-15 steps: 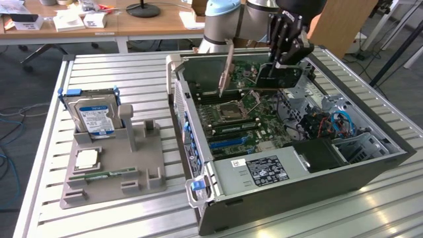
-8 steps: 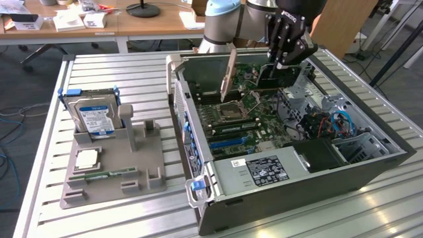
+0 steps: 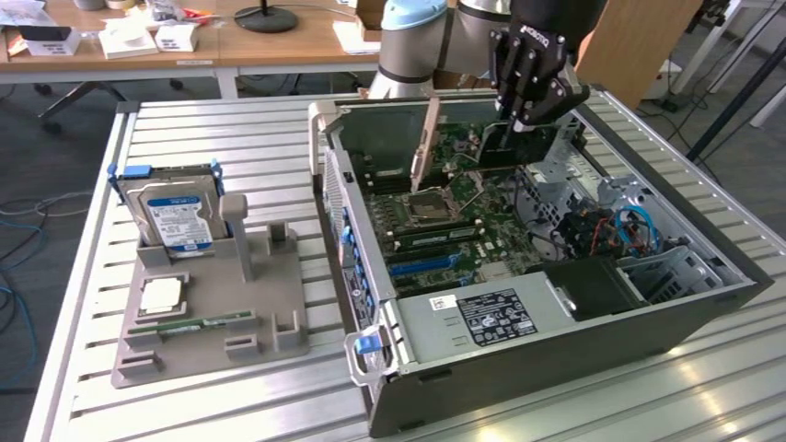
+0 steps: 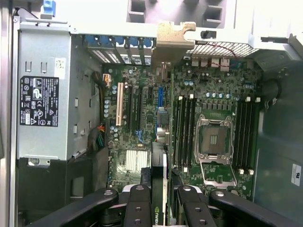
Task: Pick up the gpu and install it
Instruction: 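Insert the gpu into the slot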
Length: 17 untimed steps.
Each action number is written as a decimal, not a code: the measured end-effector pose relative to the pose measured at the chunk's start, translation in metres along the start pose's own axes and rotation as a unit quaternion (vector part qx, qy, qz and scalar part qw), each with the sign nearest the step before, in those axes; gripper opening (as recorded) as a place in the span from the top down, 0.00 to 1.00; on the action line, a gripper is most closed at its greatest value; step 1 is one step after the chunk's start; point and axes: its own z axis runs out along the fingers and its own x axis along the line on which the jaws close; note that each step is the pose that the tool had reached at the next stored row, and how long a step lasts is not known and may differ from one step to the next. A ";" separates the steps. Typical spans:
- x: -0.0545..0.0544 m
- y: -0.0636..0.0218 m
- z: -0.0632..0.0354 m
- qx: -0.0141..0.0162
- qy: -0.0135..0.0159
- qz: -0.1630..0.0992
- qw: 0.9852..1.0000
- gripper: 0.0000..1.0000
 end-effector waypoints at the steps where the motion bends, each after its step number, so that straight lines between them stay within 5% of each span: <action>1: 0.000 0.0004 0.0012 0.003 0.000 0.000 1.000 0.74; 3: 0.000 0.0008 0.0028 0.006 0.000 0.000 1.000 0.74; 17: -0.002 0.0041 0.0105 0.006 0.000 0.020 1.000 0.74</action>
